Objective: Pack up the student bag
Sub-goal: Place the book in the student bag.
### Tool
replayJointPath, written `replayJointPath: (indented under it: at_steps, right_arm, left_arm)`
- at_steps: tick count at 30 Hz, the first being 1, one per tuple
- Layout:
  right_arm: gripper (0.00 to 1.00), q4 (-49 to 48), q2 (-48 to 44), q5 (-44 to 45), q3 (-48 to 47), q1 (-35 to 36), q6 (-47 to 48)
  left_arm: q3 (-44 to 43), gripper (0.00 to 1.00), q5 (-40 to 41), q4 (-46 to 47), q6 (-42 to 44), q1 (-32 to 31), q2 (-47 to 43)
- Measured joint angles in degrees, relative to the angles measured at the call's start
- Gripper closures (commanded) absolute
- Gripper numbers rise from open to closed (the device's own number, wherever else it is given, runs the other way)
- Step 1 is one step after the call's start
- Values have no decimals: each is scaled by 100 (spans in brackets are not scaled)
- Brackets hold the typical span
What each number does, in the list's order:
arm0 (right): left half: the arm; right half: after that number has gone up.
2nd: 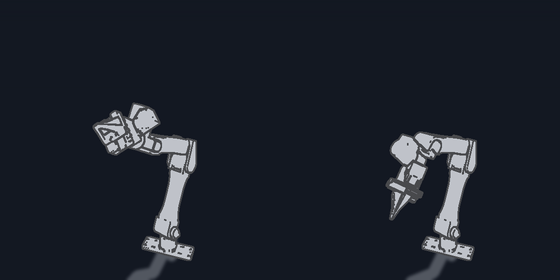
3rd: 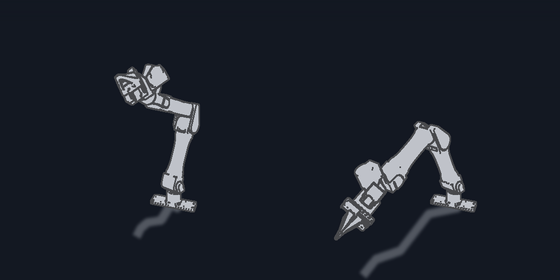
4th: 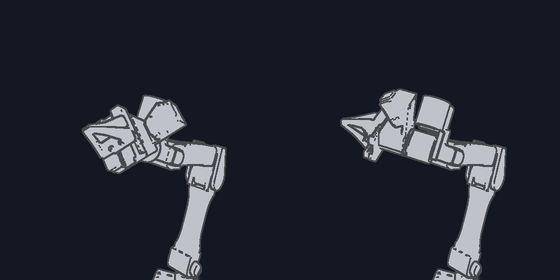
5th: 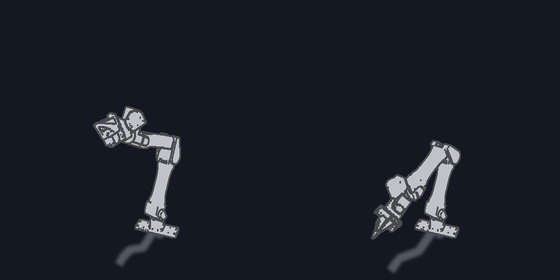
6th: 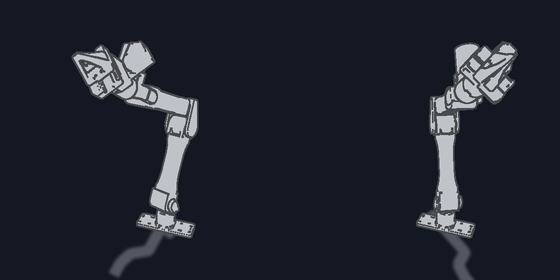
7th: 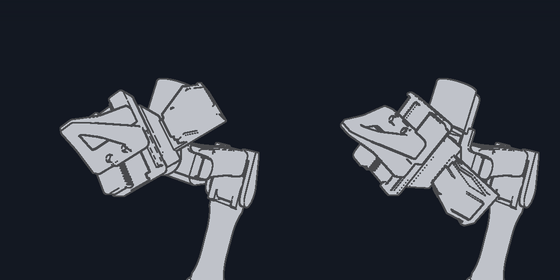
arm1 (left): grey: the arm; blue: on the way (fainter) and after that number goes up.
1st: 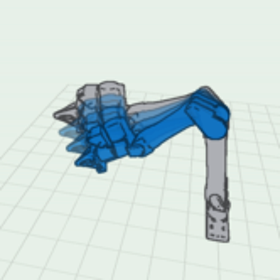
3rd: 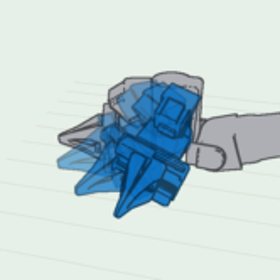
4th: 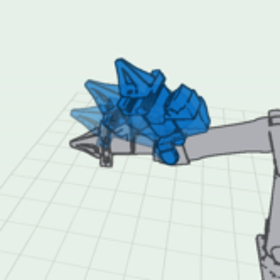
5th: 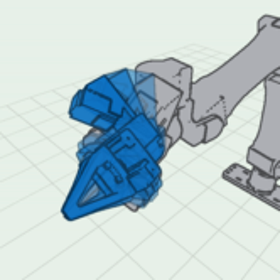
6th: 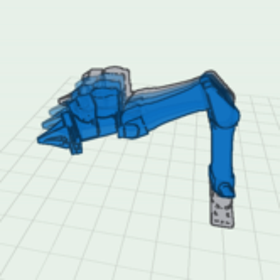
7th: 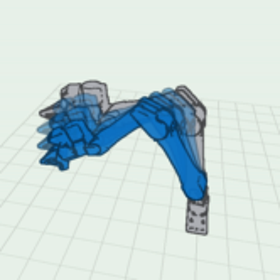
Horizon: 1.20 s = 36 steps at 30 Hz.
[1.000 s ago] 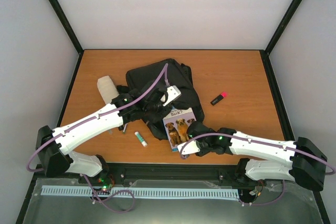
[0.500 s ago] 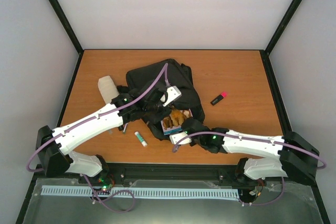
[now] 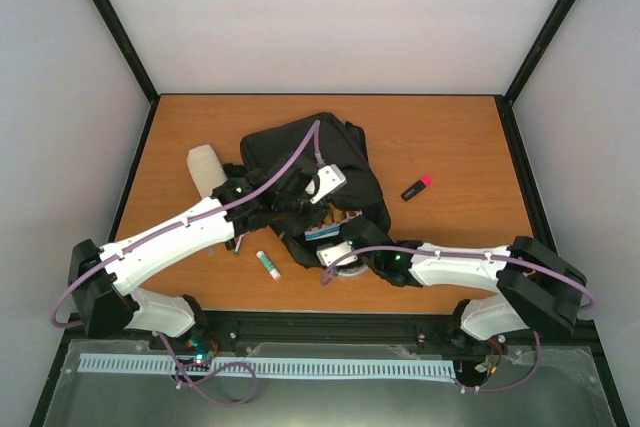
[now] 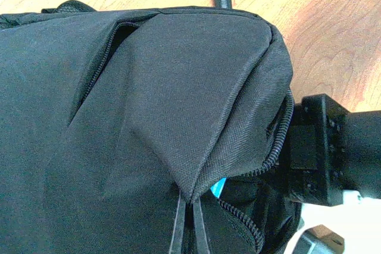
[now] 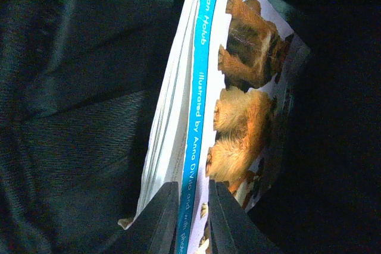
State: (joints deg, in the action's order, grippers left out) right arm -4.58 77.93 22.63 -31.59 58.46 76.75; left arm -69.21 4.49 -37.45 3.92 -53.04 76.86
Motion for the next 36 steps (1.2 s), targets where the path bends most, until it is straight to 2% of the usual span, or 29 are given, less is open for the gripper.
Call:
replayJointPath:
  at_steps: [11, 18, 24, 28, 30, 31, 32, 35, 36]
  right_arm:
    - [82, -925, 708, -284, 0, -522, 879]
    - [80, -1609, 1078, -341, -11, -874, 979]
    - [70, -1773, 1056, -380, -7, -935, 625]
    - [57, -1355, 511, -557, 127, -935, 293]
    - [52, -723, -31, -822, 168, -935, 120]
    - [50, -369, -332, -979, 168, -935, 39]
    - [49, -44, -595, -1106, 162, -933, -50]
    - [48, 1130, -1322, -1523, 85, -931, -389]
    - [48, 1480, -1440, -1626, 42, -929, -527]
  left_arm:
    - [0, 99, -61, -9, 2, 0, 0]
    - [0, 99, -66, -13, 17, 2, 0]
    - [0, 99, -63, -15, 42, 2, 0]
    - [0, 97, -11, -24, 44, 0, 0]
    - [-2, 90, 48, -33, 42, 0, 0]
    - [-7, 82, 79, -50, 35, 0, 0]
    - [-17, 69, 111, -74, 22, 0, 0]
    - [-107, 13, 144, -116, 17, -4, -2]
    - [-166, 3, 164, -111, 7, -7, -2]
